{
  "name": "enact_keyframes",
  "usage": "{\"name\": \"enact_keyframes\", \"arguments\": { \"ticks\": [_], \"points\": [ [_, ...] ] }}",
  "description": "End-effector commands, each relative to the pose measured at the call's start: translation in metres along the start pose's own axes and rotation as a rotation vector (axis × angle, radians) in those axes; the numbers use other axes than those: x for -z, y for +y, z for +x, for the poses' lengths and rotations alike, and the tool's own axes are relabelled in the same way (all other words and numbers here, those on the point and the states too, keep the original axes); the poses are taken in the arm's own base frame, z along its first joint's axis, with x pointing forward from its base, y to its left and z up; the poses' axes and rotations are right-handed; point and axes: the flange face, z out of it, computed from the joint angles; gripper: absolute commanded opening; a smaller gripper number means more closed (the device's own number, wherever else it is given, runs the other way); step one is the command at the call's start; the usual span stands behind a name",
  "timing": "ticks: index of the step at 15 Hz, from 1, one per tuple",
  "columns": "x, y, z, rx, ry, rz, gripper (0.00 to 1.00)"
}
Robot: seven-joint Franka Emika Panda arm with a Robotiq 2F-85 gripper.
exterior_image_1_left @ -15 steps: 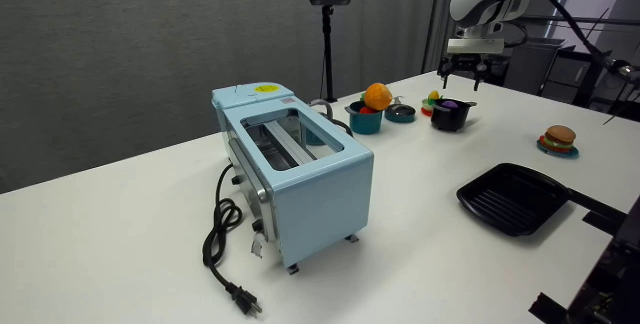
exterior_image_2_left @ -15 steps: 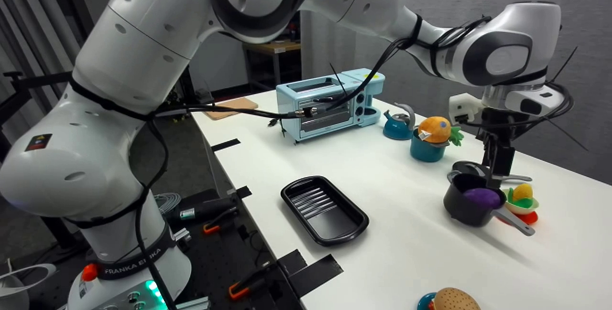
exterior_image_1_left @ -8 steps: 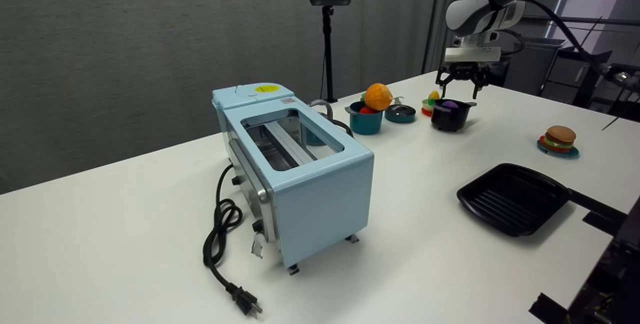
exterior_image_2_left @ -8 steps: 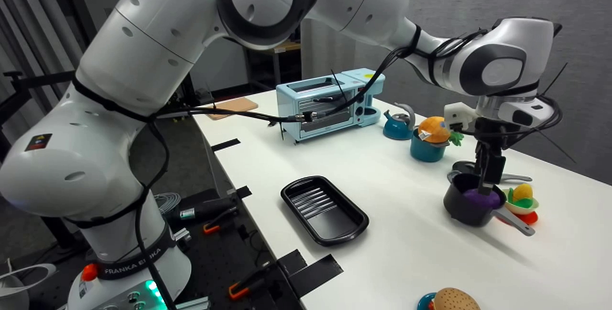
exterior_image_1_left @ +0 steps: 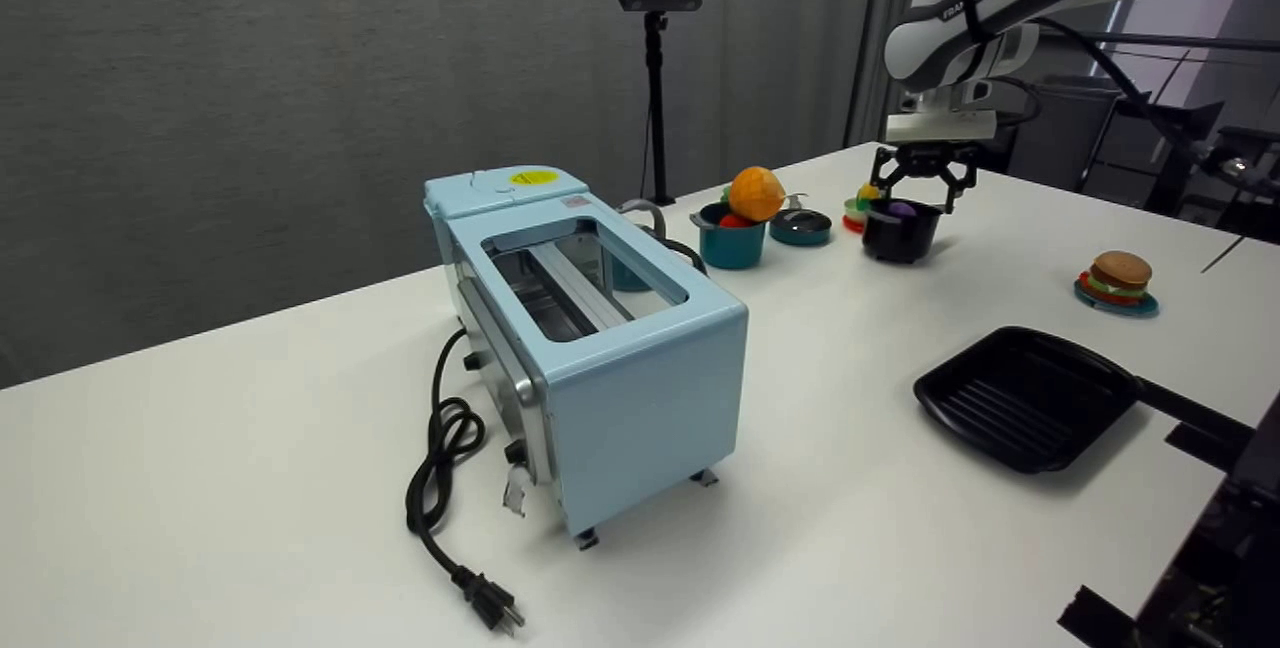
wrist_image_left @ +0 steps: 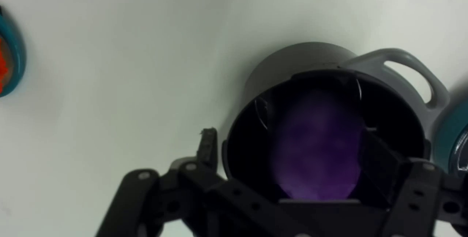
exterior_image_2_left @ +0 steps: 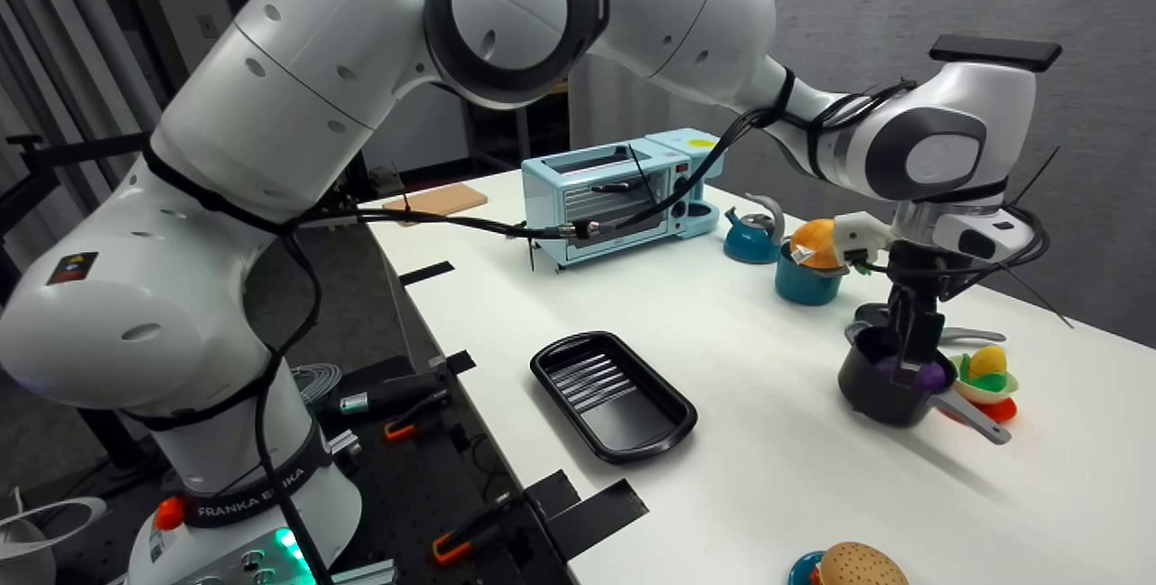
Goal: Move the purple plush toy from the black pot to the counter
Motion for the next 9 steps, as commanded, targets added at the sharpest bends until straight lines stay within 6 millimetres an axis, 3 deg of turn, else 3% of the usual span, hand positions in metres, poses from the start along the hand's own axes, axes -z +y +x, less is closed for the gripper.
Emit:
{"name": "enact_keyframes", "arguments": {
  "ticks": [1,9],
  "points": [
    [-0.001,-0.011,0.006,0.003,0.017,-0.018,1.0],
    [0.004,-0.03,0.009,0.037,0.047,-0.021,1.0]
  ]
}}
